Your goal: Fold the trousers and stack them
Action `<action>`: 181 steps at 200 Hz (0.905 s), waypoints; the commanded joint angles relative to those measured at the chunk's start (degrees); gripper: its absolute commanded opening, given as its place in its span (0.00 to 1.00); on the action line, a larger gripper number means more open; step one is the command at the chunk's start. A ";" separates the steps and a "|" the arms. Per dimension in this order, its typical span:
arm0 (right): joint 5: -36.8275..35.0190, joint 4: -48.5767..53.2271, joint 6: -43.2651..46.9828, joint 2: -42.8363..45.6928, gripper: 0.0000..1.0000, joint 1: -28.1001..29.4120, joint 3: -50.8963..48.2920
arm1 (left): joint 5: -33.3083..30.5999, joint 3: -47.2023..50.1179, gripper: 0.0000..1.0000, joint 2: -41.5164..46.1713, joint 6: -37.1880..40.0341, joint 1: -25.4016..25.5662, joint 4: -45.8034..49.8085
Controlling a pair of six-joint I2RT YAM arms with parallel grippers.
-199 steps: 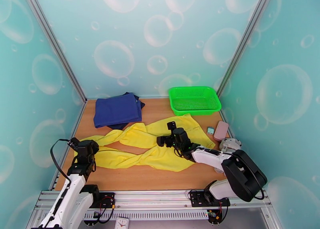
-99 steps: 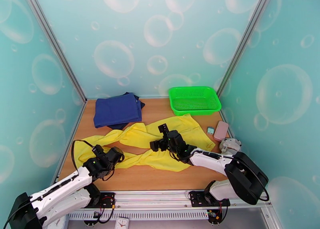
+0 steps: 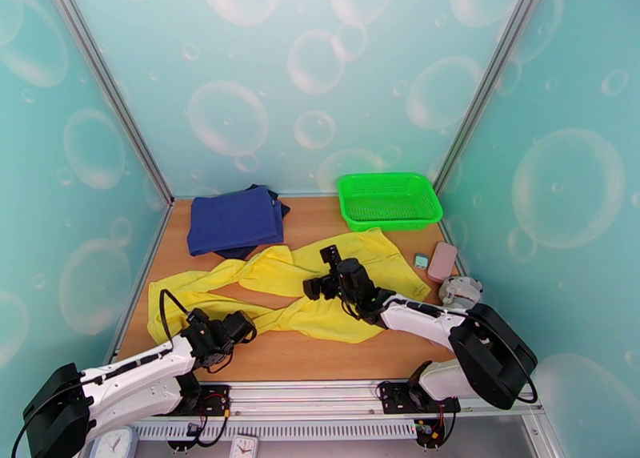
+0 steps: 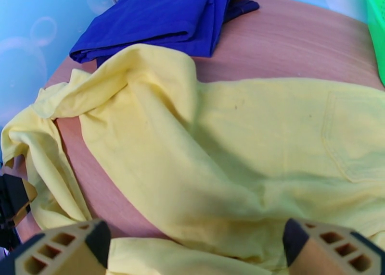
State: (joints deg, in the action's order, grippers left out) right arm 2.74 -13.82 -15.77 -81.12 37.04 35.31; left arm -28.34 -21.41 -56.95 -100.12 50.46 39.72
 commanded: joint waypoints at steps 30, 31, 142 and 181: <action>0.90 -0.15 -0.48 0.19 0.99 -1.02 -0.06 | -3.81 0.52 0.44 -1.60 -3.05 0.26 -1.49; 0.92 -0.10 -0.44 0.18 0.99 -1.01 -0.06 | -3.91 0.55 0.43 -1.55 -3.01 0.26 -1.49; 5.82 -3.59 -4.98 1.88 0.99 -7.80 -3.49 | -11.28 -7.15 0.00 14.94 -0.48 1.64 15.18; 2.44 -3.14 -7.80 -2.32 0.99 -10.17 -3.41 | -15.91 -16.64 0.00 16.45 1.25 1.93 22.92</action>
State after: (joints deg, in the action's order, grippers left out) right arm 7.66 -16.38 -20.25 -80.75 28.62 32.53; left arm -39.03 -32.29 -41.34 -100.90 51.83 54.94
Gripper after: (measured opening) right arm 0.994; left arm 0.044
